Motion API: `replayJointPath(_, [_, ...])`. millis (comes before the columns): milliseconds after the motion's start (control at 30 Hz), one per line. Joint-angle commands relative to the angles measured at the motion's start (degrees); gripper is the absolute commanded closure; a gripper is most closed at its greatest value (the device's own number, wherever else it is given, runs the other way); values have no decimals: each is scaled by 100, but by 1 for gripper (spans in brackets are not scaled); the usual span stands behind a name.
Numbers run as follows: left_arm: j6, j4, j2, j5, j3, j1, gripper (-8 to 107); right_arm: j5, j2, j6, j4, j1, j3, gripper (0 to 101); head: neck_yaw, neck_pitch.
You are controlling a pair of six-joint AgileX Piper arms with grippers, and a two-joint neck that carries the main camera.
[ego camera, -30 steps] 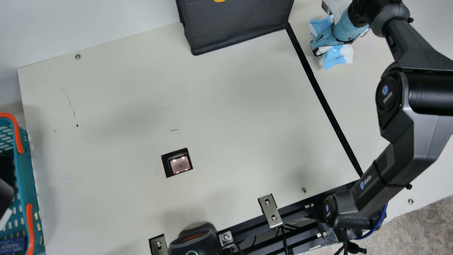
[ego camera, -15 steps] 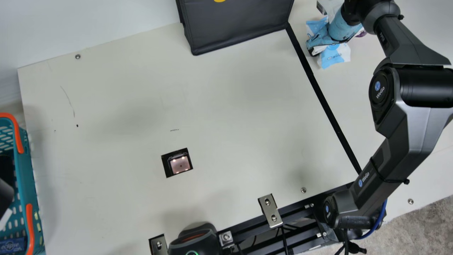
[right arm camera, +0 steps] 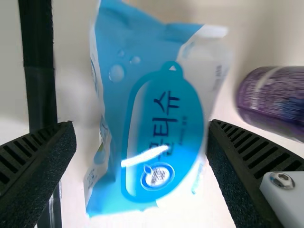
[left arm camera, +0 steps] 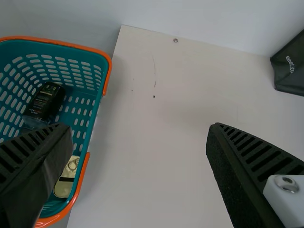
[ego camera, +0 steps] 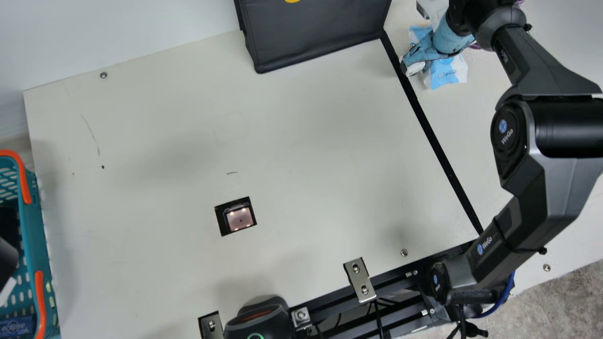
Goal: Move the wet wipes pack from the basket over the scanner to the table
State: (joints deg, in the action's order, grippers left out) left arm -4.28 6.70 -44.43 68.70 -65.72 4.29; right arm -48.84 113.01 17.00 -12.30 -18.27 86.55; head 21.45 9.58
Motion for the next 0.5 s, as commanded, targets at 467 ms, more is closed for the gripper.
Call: replayJointPath(467, [0, 0, 0, 0, 0, 0, 9, -7, -1933, -614, -479, 736, -756, 6, 13, -166])
